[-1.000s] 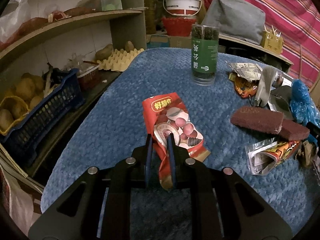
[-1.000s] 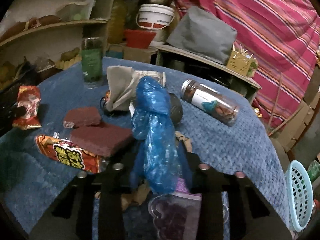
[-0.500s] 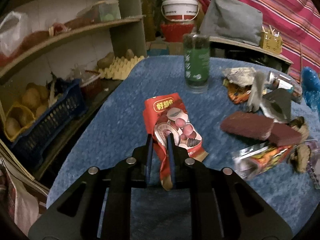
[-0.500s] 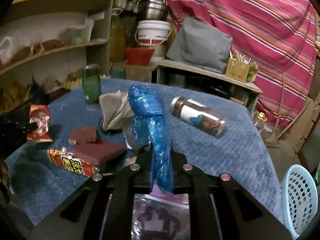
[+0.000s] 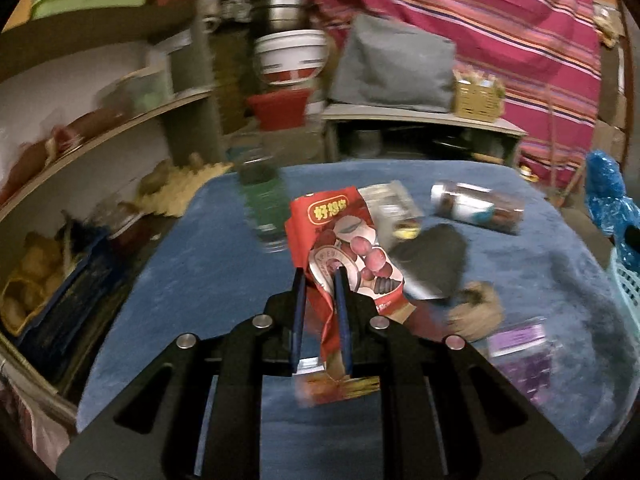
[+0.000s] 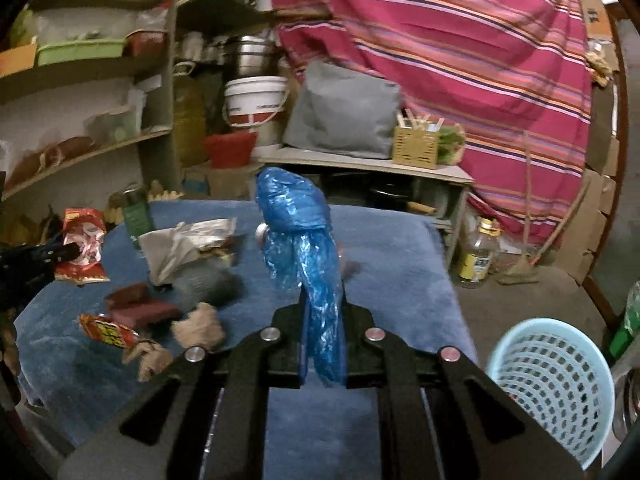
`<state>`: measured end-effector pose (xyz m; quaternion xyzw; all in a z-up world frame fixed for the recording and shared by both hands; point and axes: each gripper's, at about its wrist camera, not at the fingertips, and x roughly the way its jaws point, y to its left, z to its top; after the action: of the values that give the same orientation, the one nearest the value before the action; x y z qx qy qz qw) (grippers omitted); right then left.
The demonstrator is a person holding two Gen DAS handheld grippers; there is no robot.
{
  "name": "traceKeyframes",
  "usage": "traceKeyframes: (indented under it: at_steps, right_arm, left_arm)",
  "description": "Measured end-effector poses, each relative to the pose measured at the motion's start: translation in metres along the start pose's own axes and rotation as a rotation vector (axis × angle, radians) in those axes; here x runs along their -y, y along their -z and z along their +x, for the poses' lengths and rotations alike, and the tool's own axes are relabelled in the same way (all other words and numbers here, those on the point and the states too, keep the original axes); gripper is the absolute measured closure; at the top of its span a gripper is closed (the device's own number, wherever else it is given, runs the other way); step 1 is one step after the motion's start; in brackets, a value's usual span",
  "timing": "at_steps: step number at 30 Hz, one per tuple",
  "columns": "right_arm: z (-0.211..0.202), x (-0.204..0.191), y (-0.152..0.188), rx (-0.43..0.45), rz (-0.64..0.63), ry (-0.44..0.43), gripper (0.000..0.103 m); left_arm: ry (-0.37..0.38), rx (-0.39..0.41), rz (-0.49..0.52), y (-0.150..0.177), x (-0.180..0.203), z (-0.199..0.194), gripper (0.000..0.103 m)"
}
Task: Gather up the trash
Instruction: 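Carry the red wrapper and blue bag in both tools over the light-blue basket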
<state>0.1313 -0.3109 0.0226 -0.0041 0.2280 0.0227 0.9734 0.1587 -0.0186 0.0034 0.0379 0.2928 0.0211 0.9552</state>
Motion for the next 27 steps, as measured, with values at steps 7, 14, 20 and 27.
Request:
traceKeyframes:
  at_steps: [7, 14, 20, 27]
  right_arm:
    - [-0.016, 0.067, 0.016, -0.020, 0.071, 0.065, 0.092]
    - [-0.035, 0.152, 0.040, -0.057, 0.144, 0.188, 0.092]
    - [-0.050, 0.206, 0.055, -0.088, 0.179, 0.274, 0.092]
    - [-0.058, 0.248, 0.076, -0.121, 0.233, 0.321, 0.092]
  left_arm:
    - [0.103, -0.030, 0.068, -0.002, 0.084, 0.011, 0.090]
    - [0.219, -0.043, 0.142, -0.002, 0.174, 0.012, 0.090]
    - [0.365, -0.065, 0.190, 0.001, 0.262, 0.008, 0.089]
    - [0.456, -0.073, 0.267, 0.013, 0.342, 0.002, 0.089]
